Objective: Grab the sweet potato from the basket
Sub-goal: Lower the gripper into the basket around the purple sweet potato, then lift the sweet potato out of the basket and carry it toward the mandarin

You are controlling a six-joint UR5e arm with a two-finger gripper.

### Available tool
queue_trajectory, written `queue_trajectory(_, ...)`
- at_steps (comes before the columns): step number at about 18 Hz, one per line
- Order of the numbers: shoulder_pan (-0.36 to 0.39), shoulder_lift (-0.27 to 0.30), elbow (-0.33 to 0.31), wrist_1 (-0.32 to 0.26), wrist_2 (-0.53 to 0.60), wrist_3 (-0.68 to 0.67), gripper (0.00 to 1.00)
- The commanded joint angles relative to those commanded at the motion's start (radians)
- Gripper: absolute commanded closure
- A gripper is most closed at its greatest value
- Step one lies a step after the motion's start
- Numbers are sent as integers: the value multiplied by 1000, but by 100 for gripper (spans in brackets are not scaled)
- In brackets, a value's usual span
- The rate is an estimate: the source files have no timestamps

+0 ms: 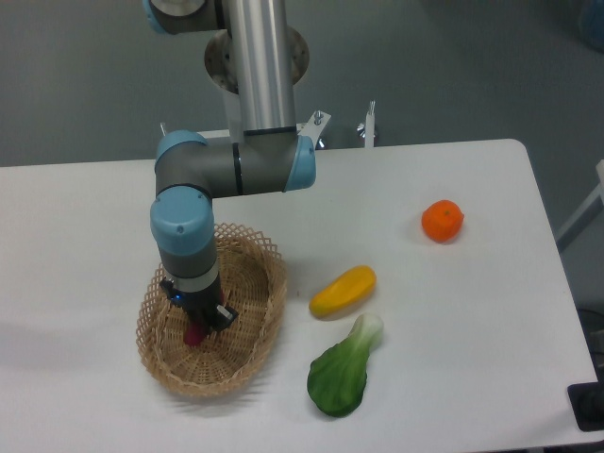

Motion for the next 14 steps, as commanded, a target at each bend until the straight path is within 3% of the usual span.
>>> queue_trajectory(4, 92, 65, 12, -20, -2, 158, 85)
queue_trajectory(8, 218, 83, 63, -50, -3, 285, 86)
queue_trajectory(14, 408, 103, 230, -271, -31, 486, 86)
